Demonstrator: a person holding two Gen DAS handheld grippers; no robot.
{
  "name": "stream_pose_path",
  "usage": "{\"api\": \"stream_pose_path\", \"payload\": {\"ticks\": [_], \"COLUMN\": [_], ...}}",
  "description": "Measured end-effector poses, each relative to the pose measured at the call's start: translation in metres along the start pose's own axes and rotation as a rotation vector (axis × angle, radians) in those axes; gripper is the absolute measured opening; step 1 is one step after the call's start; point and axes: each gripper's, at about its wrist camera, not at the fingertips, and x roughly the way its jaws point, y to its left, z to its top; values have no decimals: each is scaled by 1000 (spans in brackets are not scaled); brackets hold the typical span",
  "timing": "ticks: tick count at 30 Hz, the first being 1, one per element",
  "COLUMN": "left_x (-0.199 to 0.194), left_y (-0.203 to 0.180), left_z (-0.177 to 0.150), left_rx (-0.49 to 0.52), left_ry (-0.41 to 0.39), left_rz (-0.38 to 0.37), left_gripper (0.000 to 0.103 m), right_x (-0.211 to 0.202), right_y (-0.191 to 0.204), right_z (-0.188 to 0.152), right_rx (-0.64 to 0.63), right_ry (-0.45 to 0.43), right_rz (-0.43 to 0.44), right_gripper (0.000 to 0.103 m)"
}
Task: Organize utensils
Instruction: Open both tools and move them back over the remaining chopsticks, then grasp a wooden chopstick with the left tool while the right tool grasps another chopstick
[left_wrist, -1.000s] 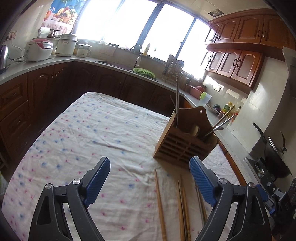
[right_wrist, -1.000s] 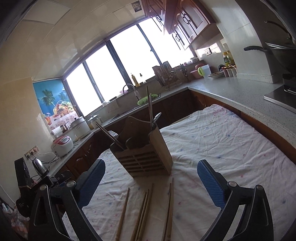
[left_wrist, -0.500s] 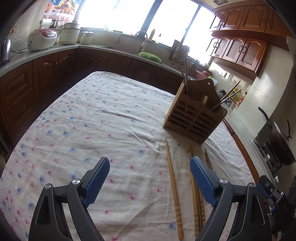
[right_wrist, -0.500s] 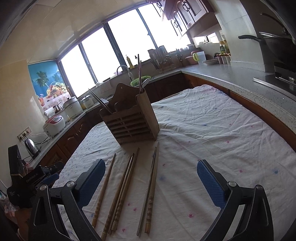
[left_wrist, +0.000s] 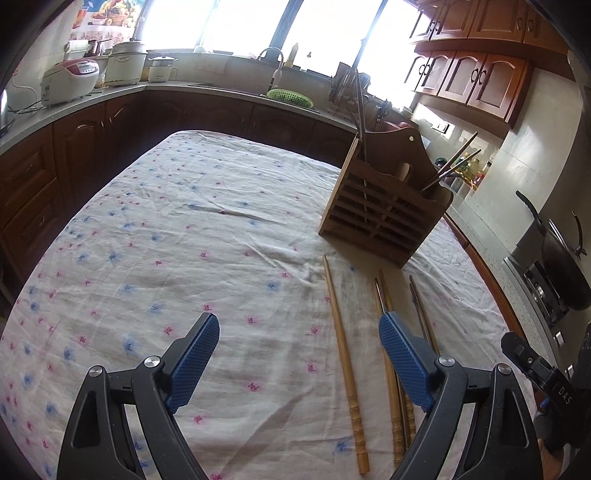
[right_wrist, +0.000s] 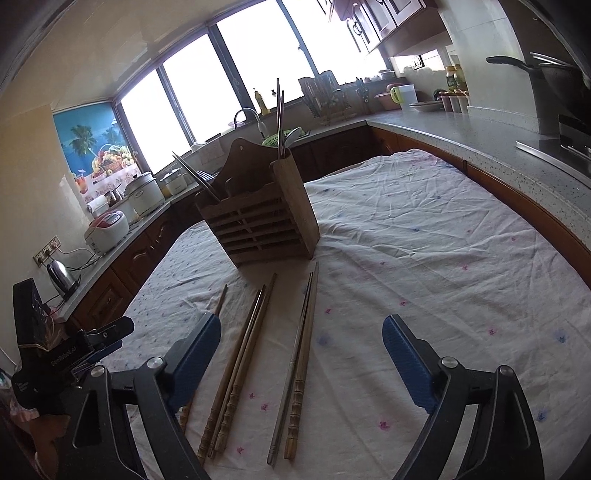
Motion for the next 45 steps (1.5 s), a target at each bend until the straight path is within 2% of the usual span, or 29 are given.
{"api": "stream_pose_path", "payload": {"ticks": [8,13,18,23,31,34,37,41,44,45], "left_x": [28,51,75,99,140,152,161,170,173,174], "left_y": [-15,-25,-32,-36,-34,-35,-43,-62,-70,-71], "left_z": [13,24,34,42,50,53,54,49,46,46], "left_rx": [45,88,121,146,170,176,212,319,355,360], "left_ry": [59,102,140,174,228,242,248,243,234,236], "left_rz": [7,20,28,37,41,44,56,110,107,102], "left_gripper": [85,76,70,66,53,48,47,47,33,23], "right_x": [34,63,89,111,133,141,152,168,169,169], "right_y": [0,2,4,6,6,6,6,4,4,4], "right_z": [9,15,14,17,29,38,47,51,51,50], "right_rx": [-23,-57,-100,-134,-155,-158,-165,-172,-176,-173], "right_ry": [95,174,238,287,307,306,309,301,289,285], "right_rz": [-6,-28,-65,-88,-95,-96,-104,-112,-121,-118], "right_gripper": [54,39,19,13,11,13,16,16,14,12]}}
